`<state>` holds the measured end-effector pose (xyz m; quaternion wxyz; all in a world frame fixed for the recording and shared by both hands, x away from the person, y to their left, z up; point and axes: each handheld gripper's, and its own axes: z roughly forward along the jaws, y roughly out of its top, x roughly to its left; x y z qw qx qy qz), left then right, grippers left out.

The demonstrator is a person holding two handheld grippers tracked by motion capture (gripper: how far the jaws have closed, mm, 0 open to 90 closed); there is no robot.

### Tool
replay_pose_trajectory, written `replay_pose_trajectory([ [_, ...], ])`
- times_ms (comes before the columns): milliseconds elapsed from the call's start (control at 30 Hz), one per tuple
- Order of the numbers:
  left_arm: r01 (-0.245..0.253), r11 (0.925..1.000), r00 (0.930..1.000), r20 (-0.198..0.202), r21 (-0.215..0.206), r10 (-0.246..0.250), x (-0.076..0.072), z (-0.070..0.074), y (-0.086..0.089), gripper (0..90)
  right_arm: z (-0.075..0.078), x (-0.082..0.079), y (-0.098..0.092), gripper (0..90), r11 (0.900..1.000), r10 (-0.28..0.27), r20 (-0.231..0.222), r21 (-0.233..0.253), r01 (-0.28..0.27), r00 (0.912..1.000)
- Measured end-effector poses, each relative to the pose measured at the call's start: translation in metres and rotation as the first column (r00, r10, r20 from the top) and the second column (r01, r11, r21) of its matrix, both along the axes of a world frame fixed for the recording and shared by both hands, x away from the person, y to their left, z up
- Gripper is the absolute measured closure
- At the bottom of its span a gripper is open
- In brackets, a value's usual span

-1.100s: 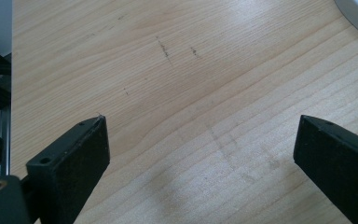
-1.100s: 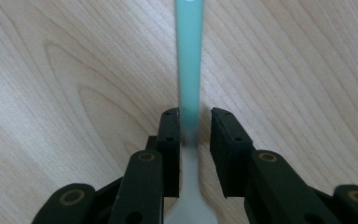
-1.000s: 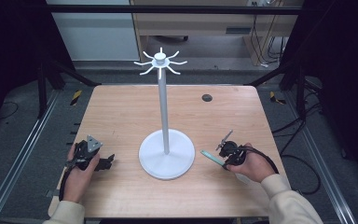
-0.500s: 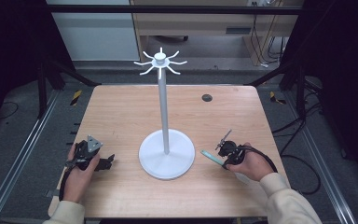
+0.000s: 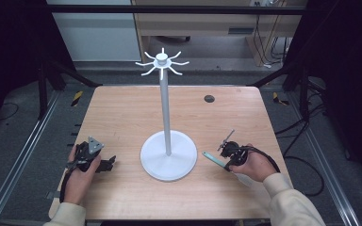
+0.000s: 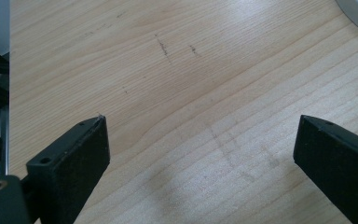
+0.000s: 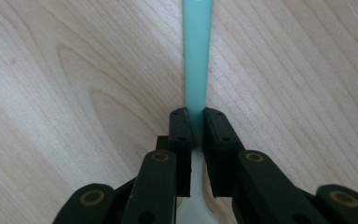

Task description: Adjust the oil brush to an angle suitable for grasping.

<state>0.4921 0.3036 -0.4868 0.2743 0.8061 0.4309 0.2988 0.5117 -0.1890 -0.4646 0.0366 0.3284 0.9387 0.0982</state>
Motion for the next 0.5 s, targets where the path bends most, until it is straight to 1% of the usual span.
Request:
replay_pose_trajectory([
  [33, 0.000, 1.0000, 1.0000, 0.000, 0.000, 0.000, 0.000, 0.000, 0.000, 3.0, 0.000, 0.000, 0.000, 82.2, 1.000, 0.000, 0.000, 0.000, 0.000, 1.0000],
  [67, 0.001, 1.0000, 1.0000, -0.002, 0.001, -0.001, 0.000, 0.000, 0.000, 3.1, 0.003, -0.001, -0.001, 82.2, 1.000, 0.004, 0.022, 0.004, -0.004, 0.9998],
  [133, 0.000, 1.0000, 1.0000, -0.002, 0.002, 0.000, 0.000, 0.000, 0.000, 3.1, 0.008, -0.002, -0.002, 82.2, 1.000, -0.005, 0.031, 0.020, 0.005, 0.9995],
  [233, 0.001, 1.0000, 1.0000, -0.001, -0.001, -0.001, 0.000, 0.000, -0.001, 3.1, 0.015, -0.003, -0.005, 82.3, 1.000, -0.009, 0.049, 0.027, 0.008, 0.9988],
  [267, 0.001, 1.0000, 1.0000, -0.001, -0.001, -0.001, 0.000, 0.000, -0.001, 3.1, 0.015, -0.003, -0.005, 82.3, 1.000, -0.009, 0.049, 0.027, 0.008, 0.9988],
  [300, 0.001, 1.0000, 1.0000, -0.001, -0.001, -0.001, 0.000, 0.000, -0.001, 3.0, 0.020, -0.003, -0.006, 82.3, 0.999, -0.017, 0.059, 0.034, 0.015, 0.9981],
  [333, 0.000, 1.0000, 1.0000, -0.003, 0.000, 0.000, 0.000, 0.000, 0.000, 3.1, 0.022, -0.002, -0.008, 82.3, 0.999, -0.015, 0.071, 0.039, 0.013, 0.9973],
  [367, 0.001, 1.0000, 1.0000, -0.003, 0.000, -0.001, 0.000, 0.000, 0.000, 3.0, 0.026, -0.003, -0.008, 82.3, 0.999, -0.030, 0.075, 0.045, 0.026, 0.9967],
  [400, 0.001, 1.0000, 1.0000, -0.003, 0.000, -0.001, 0.000, 0.000, 0.000, 3.1, 0.029, -0.002, -0.009, 82.3, 0.999, -0.026, 0.085, 0.048, 0.022, 0.9960],
  [433, 0.001, 1.0000, 1.0000, -0.003, 0.000, -0.001, 0.000, 0.000, 0.000, 3.1, 0.029, -0.002, -0.009, 82.3, 0.999, -0.026, 0.085, 0.048, 0.022, 0.9960],
  [467, 0.001, 1.0000, 1.0000, -0.003, -0.001, -0.001, 0.000, 0.000, 0.000, 3.1, 0.032, -0.003, -0.010, 82.3, 0.998, -0.034, 0.092, 0.056, 0.029, 0.9951],
  [500, 0.001, 1.0000, 1.0000, -0.003, -0.001, -0.001, 0.000, 0.000, 0.000, 3.0, 0.040, -0.003, -0.012, 82.3, 0.997, -0.044, 0.115, 0.071, 0.035, 0.9924],
])
